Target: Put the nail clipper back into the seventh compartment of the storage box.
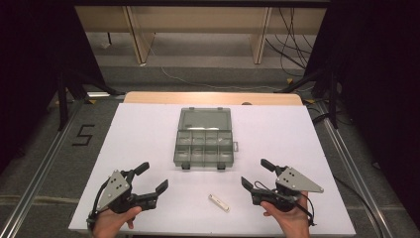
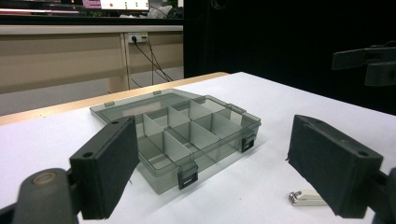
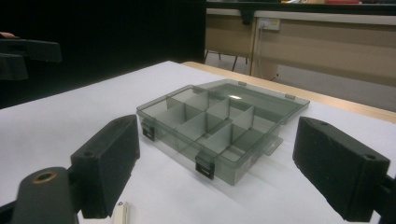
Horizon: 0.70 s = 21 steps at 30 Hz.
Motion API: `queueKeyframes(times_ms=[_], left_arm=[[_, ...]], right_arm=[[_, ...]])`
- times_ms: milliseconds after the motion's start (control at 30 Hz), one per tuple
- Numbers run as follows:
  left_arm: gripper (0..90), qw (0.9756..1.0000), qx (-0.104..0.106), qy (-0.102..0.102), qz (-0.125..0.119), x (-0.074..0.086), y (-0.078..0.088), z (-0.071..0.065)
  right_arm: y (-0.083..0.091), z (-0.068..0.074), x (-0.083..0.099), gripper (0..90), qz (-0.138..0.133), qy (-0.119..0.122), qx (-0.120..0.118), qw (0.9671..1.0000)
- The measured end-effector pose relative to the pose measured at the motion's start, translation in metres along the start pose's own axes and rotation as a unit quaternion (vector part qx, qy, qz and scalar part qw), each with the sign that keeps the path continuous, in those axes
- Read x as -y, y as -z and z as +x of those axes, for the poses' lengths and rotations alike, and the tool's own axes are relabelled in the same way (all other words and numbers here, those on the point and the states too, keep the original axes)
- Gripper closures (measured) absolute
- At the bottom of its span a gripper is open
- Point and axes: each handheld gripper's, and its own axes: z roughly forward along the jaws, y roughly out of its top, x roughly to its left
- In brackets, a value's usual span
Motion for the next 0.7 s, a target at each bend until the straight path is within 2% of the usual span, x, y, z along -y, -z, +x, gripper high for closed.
queueKeyframes(times_ms=[233, 267, 367, 433, 500, 533, 567, 633, 700], left_arm=[[15.8, 1.0, 0.0, 0.0, 0.001, 0.0, 0.0, 0.0], [15.8, 1.0, 0.0, 0.0, 0.001, 0.0, 0.0, 0.0], [15.8, 1.0, 0.0, 0.002, -0.001, 0.0, -0.001, -0.001], [15.8, 1.0, 0.0, 0.002, -0.001, 0.0, -0.001, 0.0], [15.8, 1.0, 0.001, 0.0, 0.001, 0.0, 0.0, 0.0], [15.8, 1.0, 0.0, 0.001, -0.001, 0.0, 0.0, 0.0], [15.8, 1.0, 0.0, 0.001, -0.001, 0.0, 0.0, 0.0], [15.8, 1.0, 0.0, 0.002, -0.001, 0.0, 0.0, 0.0], [15.8, 1.0, 0.0, 0.002, -0.001, 0.0, -0.001, 0.0]], right_arm=[[0.0, 0.0, 0.0, 15.8, 0.003, 0.003, -0.003, 1.0], [0.0, 0.0, 0.0, 15.8, 0.004, 0.007, 0.001, 1.0], [0.0, 0.0, -0.001, 15.7, 0.008, 0.013, -0.006, 0.9999], [-0.002, 0.001, -0.002, 15.7, -0.001, 0.021, -0.008, 0.9997], [-0.001, 0.002, -0.004, 15.7, 0.015, 0.02, -0.009, 0.9996], [-0.002, 0.001, -0.005, 15.7, 0.008, 0.034, -0.008, 0.9994], [-0.001, 0.002, -0.007, 15.7, 0.023, 0.038, -0.009, 0.999], [-0.005, 0.004, -0.009, 15.8, 0.026, 0.048, -0.016, 0.9984], [-0.005, 0.005, -0.011, 15.8, 0.047, 0.054, -0.019, 0.9973]])
